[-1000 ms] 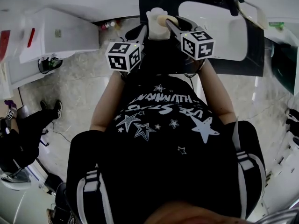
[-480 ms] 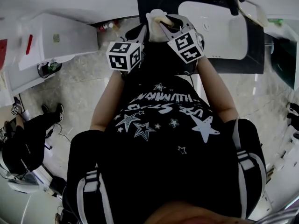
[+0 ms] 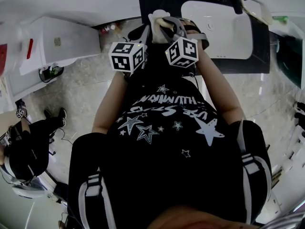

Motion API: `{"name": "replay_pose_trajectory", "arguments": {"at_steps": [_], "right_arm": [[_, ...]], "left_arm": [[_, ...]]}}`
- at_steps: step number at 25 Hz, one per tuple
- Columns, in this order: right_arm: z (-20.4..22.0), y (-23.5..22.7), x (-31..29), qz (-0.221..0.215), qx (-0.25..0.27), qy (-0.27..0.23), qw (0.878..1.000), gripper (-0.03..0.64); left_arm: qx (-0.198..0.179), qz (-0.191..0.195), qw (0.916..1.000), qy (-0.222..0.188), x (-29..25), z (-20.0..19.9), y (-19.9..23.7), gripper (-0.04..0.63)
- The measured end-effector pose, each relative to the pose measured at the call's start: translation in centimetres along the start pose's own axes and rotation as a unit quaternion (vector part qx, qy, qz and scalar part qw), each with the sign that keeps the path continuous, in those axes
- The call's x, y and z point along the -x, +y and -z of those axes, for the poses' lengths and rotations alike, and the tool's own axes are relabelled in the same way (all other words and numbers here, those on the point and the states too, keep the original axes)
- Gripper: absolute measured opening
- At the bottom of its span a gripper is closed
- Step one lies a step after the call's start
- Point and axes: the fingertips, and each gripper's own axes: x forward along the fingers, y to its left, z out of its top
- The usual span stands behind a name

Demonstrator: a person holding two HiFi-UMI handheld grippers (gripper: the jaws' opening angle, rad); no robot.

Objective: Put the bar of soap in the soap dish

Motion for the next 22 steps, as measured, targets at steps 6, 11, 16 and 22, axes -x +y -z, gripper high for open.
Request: {"name": "replay_pose_trajectory", "arguments": {"at_steps": [6,11,16,22], "right_arm": [[0.2,0.7,-0.2,-0.019,0.007,0.004,1.000,0.130],[0.2,1.1,-0.2,-0.052,-0.024,0.009,0.998,0.132],[-0.1,1.6,0.0,-0.079,-0.063,0.004,0.995,0.133],[-0.7,2.1,0.8,-0.100,-0.093,-0.010,0.991,0.138]], "left_arm": [[-0.004,-0.003,1.0000,0.000,0.4,0.2,0.0,0.012],[-0.002,-0.009,1.0000,-0.001,0.9,0.4,0.0,0.012],[-0.001,-0.013,0.9999,-0.004,1.3,0.4,0.0,0.012],[-0.001,-0.019,0.9998,-0.010,2.0,0.3,-0.3,0.012]]}}
